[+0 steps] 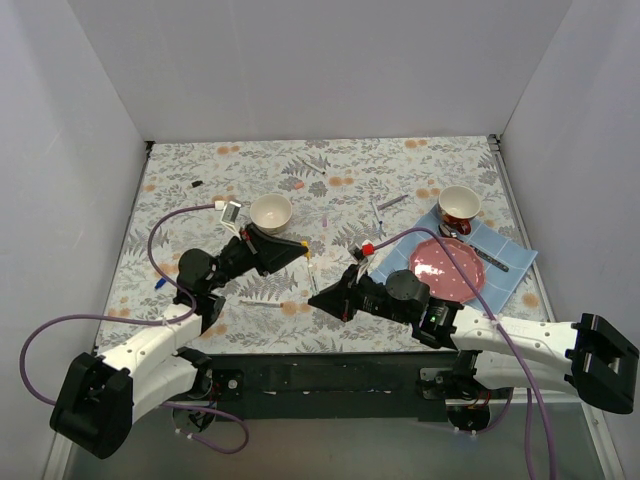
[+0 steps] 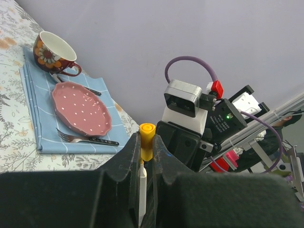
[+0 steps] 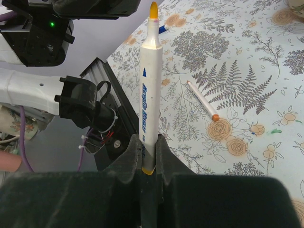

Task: Insert the pens into the pen caps
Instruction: Align the barrel with the opening of the pen cap

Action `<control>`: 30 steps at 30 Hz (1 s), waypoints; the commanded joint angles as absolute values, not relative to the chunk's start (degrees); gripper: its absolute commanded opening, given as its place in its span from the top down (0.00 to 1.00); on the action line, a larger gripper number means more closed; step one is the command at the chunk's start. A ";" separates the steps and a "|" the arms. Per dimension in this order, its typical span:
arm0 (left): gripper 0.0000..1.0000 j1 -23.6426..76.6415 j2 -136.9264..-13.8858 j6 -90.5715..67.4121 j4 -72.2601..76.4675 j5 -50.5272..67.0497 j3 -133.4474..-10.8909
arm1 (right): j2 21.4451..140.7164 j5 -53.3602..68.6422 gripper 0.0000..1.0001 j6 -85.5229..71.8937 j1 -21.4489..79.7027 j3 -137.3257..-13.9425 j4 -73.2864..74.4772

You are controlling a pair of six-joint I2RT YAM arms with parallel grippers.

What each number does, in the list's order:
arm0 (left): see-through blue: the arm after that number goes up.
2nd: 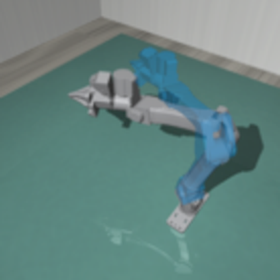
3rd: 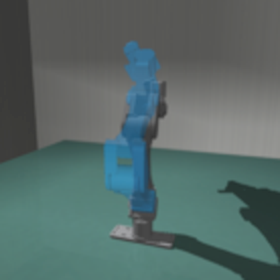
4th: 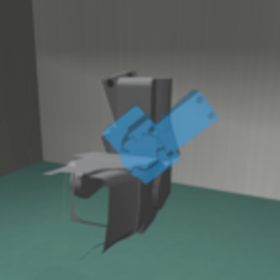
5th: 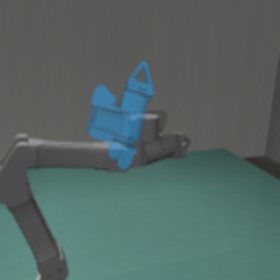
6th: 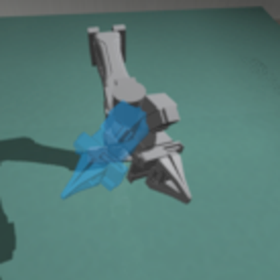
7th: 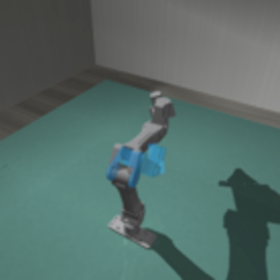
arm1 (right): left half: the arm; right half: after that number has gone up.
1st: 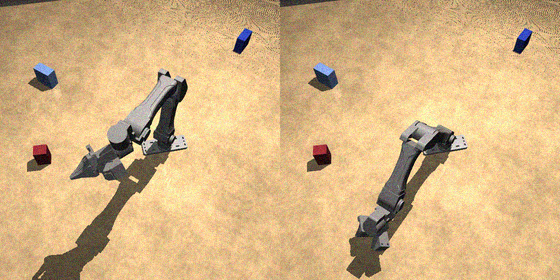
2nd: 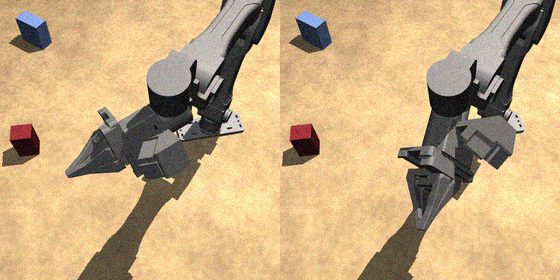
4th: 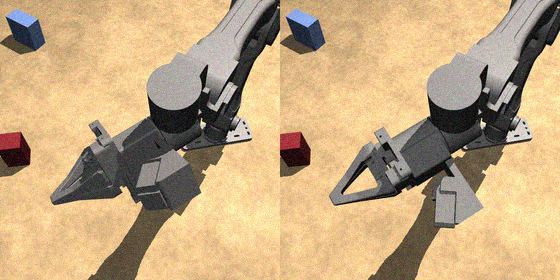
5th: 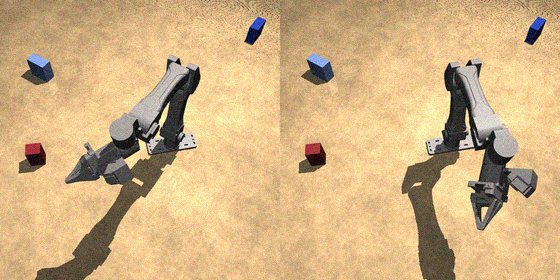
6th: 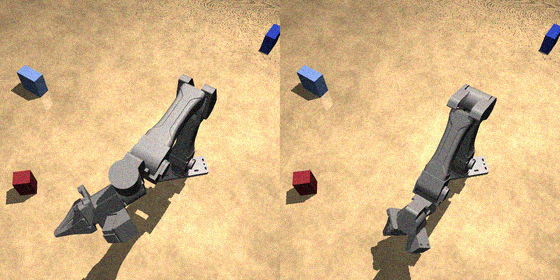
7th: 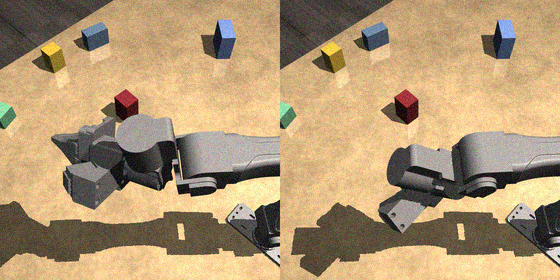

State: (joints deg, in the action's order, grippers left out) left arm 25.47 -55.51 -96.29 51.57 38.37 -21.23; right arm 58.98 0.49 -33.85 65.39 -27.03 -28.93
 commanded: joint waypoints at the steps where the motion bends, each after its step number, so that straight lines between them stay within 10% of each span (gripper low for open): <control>1: 1.00 26.28 -55.72 -95.98 52.65 37.53 -20.92 | 58.62 1.23 0.99 -33.40 65.83 -29.62 -32.78; 30: 1.00 27.95 -50.10 -91.06 42.45 35.51 -19.51 | 57.13 0.26 0.99 -33.75 65.83 -28.83 -31.90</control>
State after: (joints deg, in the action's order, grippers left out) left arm 27.53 -51.57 -92.90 45.91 35.03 -19.84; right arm 58.92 0.89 -34.11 65.67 -27.18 -27.88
